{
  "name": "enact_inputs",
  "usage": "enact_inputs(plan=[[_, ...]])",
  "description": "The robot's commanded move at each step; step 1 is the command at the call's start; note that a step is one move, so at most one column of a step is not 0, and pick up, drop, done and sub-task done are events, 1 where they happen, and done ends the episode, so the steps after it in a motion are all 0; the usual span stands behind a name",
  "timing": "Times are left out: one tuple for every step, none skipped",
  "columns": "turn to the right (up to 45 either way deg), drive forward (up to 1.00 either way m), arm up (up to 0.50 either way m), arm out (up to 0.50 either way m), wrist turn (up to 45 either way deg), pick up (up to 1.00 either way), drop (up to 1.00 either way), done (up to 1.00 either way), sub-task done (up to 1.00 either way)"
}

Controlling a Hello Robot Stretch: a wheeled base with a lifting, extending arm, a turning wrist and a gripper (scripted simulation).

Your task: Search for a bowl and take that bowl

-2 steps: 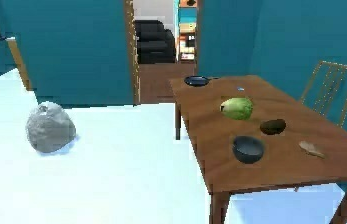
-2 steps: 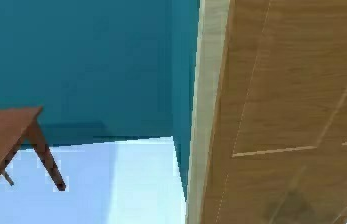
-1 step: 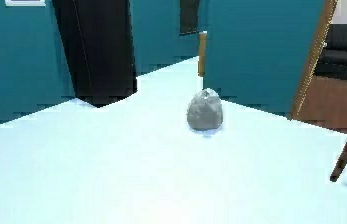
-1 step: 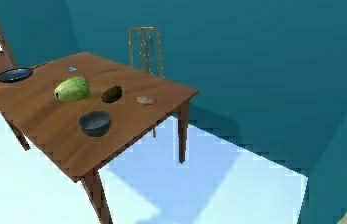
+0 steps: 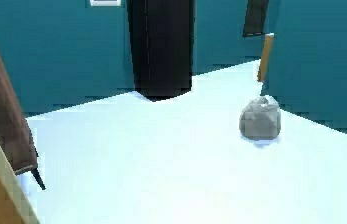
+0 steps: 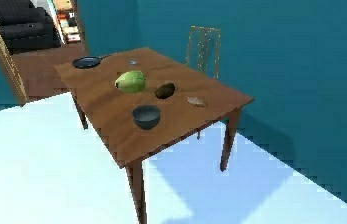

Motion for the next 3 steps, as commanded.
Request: enact_inputs(plan=[[45.0, 0.0, 0.0, 0.0, 0.0, 0.0, 0.0, 0.0, 0.0], [36.0, 0.0, 0.0, 0.0, 0.0, 0.0, 0.0, 0.0, 0.0], [3.0, 0.0, 0.0, 0.0, 0.0, 0.0, 0.0, 0.0, 0.0]])
